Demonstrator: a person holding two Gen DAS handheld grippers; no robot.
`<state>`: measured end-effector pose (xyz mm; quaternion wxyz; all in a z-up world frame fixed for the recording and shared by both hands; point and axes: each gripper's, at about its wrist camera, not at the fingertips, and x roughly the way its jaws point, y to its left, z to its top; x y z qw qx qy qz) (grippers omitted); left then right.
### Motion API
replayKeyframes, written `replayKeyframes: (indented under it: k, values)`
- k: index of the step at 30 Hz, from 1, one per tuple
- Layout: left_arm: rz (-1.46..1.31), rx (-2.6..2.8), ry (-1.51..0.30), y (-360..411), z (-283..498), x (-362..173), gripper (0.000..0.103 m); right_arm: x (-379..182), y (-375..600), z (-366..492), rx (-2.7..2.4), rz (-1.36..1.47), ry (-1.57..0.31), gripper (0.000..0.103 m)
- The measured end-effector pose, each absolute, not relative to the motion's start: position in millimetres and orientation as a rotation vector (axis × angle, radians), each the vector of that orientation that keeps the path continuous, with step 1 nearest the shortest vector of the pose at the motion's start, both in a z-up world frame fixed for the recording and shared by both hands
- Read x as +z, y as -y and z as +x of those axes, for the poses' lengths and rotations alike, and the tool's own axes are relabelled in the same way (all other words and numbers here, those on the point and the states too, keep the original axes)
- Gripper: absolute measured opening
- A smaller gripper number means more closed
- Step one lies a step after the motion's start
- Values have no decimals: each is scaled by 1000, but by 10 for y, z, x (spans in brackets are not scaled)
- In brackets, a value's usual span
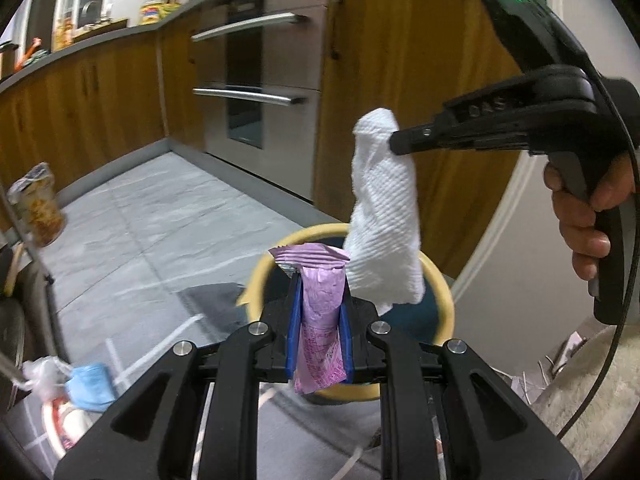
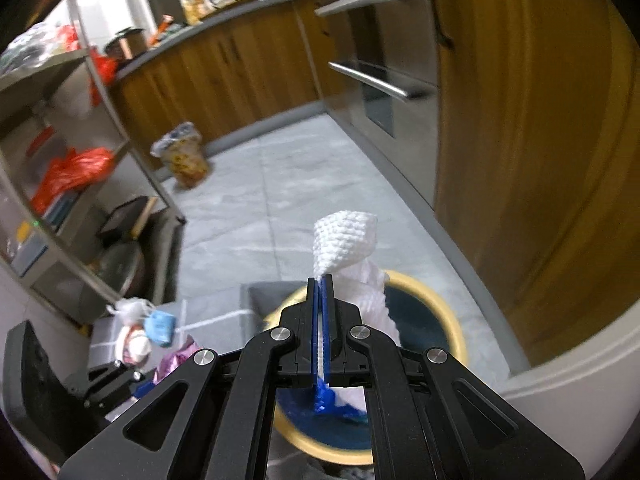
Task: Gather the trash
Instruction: 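Carry the tissue and wrapper over the bin and open both tools, then move both tools back over the remaining trash on the mat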
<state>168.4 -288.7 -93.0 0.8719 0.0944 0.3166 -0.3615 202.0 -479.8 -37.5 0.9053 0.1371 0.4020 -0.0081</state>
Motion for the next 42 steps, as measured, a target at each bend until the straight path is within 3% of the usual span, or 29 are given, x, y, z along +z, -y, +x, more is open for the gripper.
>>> replayKeyframes:
  k: [16,28,30,32,42]
  values:
    - [253,-779,-743,3294,1787,-1411,16,-982,5043,2127,-107,289,-1038,3]
    - [247,-735,-746,3242,1772,-1453,27,-1017,5000,2189,-121,244,-1061,4]
    - [243,-729,-746,3232,1773,-1437,29,-1010,5005,2190,-128,237,-1059,11]
    - [236,-725,-744,3220,1756,-1423,39,-991,5002,2183,-138,230,-1048,32]
    - [197,-675,-714,3077,1747,-1321,74,-869,5017,2161,-117,244,-980,76]
